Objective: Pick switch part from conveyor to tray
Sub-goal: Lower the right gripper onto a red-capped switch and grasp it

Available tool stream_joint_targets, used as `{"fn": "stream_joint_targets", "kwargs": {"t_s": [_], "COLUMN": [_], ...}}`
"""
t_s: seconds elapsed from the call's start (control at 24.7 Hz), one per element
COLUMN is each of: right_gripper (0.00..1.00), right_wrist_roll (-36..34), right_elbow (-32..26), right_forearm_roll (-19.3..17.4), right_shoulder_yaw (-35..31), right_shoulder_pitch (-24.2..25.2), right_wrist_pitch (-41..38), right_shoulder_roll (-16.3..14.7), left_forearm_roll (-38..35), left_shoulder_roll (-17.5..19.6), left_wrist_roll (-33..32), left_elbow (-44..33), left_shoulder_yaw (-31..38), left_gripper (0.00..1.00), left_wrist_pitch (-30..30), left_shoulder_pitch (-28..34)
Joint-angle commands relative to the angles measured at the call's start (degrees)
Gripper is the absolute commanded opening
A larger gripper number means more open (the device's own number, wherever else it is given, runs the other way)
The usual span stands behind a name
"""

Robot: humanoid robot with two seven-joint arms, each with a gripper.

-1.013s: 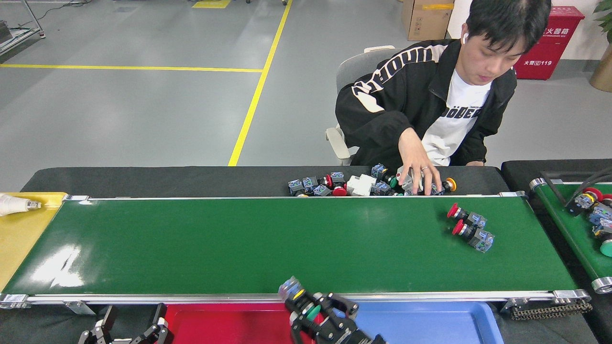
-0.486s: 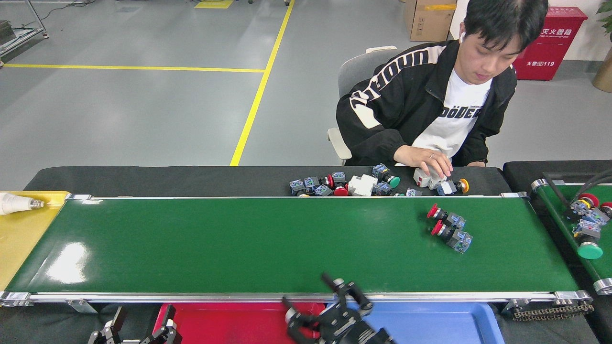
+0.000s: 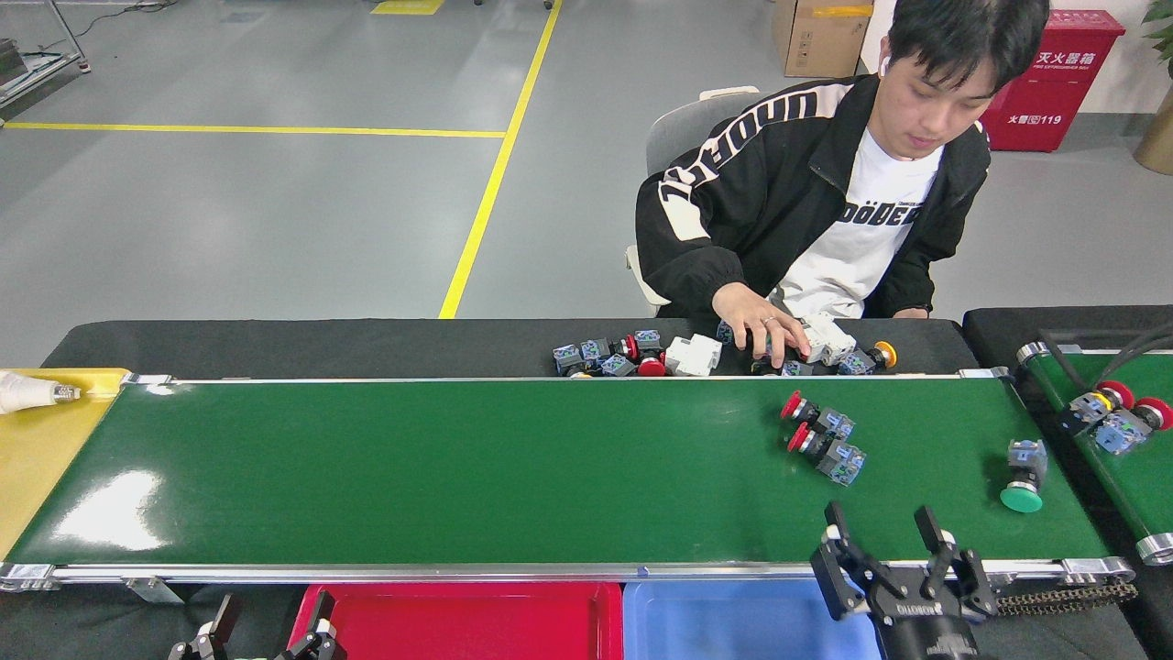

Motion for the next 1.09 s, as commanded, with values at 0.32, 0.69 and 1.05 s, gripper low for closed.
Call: {"fn": "stream_joint_targets", "kwargs": {"t_s": [0.32, 0.69, 1.05], "right_gripper": [0.99, 0.99, 0.78], "right_wrist_roll": [7.1, 7.5, 7.5], "right_elbow": [8.6, 28.2, 39.9], "right_forearm_roll": [6.7, 6.5, 6.1], "right_shoulder_yaw": [5.7, 16.1, 17.5], "right_shoulder_pitch": [-14.7, -31.7, -39.9], "right_wrist_pitch": [5.7, 16.0, 15.0], "right_shoulder_roll": [5.3, 8.0, 12.2], "left_forearm_roll": [-0.1, -0.1, -0.2], "left_shoulder_roll": [0.1, 0.0, 0.1], "left_wrist_roll": [0.4, 0.4, 0.3], "left_elbow": [-0.6, -0.6, -0.6], "left_shoulder_yaw": [-0.4, -0.4, -0.6], "left_gripper": [1.00, 1.00, 1.00], "left_wrist_pitch": [0.2, 0.2, 0.2], "left_shoulder_pitch": [-0.2, -0.2, -0.6]}}
